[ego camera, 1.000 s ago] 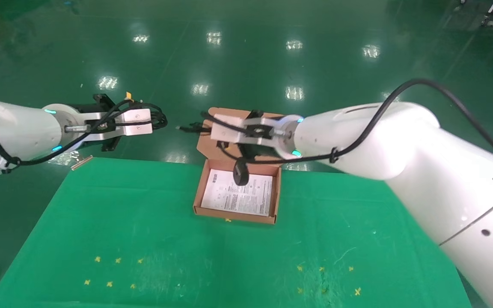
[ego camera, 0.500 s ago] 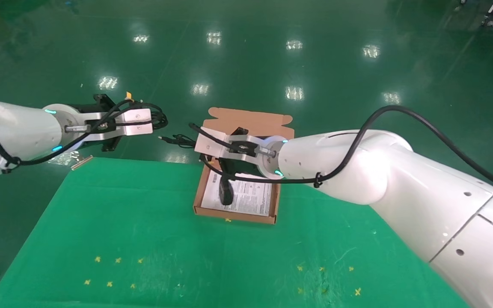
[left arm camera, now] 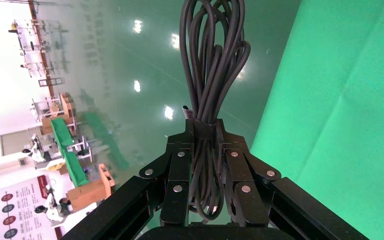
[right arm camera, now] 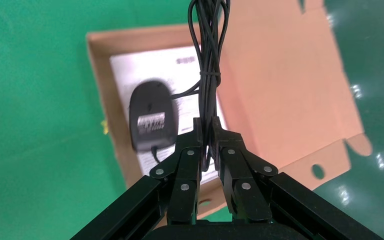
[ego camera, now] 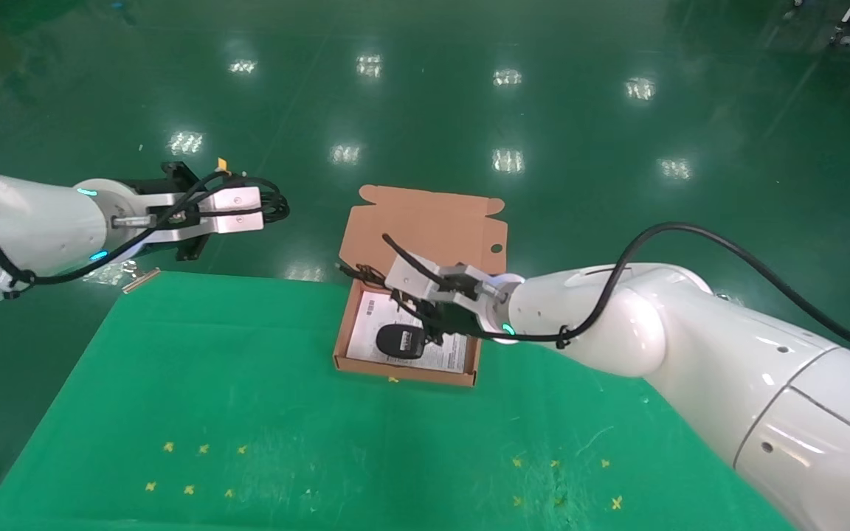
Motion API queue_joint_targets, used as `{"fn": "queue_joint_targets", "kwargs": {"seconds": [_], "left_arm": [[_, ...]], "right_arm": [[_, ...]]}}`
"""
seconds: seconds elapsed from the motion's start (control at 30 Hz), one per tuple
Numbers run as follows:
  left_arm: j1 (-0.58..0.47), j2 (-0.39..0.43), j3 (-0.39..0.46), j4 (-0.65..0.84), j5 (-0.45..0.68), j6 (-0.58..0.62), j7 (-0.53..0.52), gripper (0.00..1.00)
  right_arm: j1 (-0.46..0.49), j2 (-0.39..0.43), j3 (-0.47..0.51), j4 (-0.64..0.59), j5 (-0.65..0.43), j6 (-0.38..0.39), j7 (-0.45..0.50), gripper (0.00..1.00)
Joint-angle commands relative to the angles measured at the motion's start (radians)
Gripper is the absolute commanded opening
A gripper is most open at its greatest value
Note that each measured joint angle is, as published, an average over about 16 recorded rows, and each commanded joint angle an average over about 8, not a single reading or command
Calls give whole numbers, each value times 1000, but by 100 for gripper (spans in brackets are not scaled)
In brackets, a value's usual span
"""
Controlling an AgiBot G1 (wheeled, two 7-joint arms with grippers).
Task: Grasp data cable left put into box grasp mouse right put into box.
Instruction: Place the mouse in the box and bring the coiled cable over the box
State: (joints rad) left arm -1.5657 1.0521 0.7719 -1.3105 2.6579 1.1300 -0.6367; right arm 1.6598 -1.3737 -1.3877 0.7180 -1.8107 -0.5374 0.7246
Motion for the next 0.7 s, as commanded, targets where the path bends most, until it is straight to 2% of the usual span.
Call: {"fn": "queue_joint_targets", "kwargs": {"seconds": [0.03,0.27,0.3,0.7], "left_arm": [[0,0,0,0,0,0,0,0],[0,-1,0,0,0,0,0,0],[0,-1,0,0,0,0,0,0],[35,37,9,32,-27,-46,3,0]], "right_arm": [[0,-1,-16,-9,12,-6,9,5],[-1,-1,-45,-12,32,-13,8,93],[-1,0,-45,-10,32,-14,8,100],[18,46,-44,34,26,-14,29,100]]}}
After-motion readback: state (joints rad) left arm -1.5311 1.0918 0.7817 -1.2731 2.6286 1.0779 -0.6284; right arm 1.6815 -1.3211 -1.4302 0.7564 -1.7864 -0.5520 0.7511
